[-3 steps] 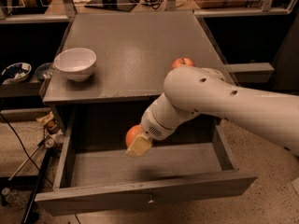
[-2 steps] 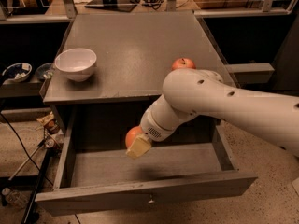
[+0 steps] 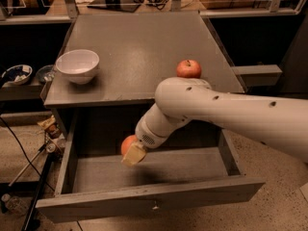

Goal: Place orange into top drawer

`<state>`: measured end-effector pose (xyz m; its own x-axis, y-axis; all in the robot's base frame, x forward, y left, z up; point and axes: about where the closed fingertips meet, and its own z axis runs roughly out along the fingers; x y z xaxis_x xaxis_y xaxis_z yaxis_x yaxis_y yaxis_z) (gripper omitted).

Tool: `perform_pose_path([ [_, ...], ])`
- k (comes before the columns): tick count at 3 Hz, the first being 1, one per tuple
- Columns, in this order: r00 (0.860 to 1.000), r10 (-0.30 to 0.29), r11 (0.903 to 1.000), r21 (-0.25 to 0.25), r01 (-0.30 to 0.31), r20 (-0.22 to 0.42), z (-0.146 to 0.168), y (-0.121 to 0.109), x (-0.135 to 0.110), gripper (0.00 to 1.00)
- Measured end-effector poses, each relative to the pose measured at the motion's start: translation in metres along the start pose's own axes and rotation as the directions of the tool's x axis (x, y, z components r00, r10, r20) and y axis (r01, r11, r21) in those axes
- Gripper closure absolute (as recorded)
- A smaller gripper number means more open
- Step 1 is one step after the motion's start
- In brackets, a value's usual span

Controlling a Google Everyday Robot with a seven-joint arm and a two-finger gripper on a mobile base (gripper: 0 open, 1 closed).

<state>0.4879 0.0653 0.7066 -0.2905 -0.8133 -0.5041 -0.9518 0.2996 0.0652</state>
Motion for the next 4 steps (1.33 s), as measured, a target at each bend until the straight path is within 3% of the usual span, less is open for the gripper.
perform_pose_path([
  [1,1.0,-0.011,0.9985,-0.054,0.011,-0.012,0.017,0.007,-0.004,1.0],
  [3,1.0,0.02,0.9993,-0.033,-0.021,-0.023,0.034,0.007,-0.001,1.0],
  [4,0.996,0.073,0.9973,0.002,-0.073,-0.058,0.044,-0.002,0.019,1.0],
])
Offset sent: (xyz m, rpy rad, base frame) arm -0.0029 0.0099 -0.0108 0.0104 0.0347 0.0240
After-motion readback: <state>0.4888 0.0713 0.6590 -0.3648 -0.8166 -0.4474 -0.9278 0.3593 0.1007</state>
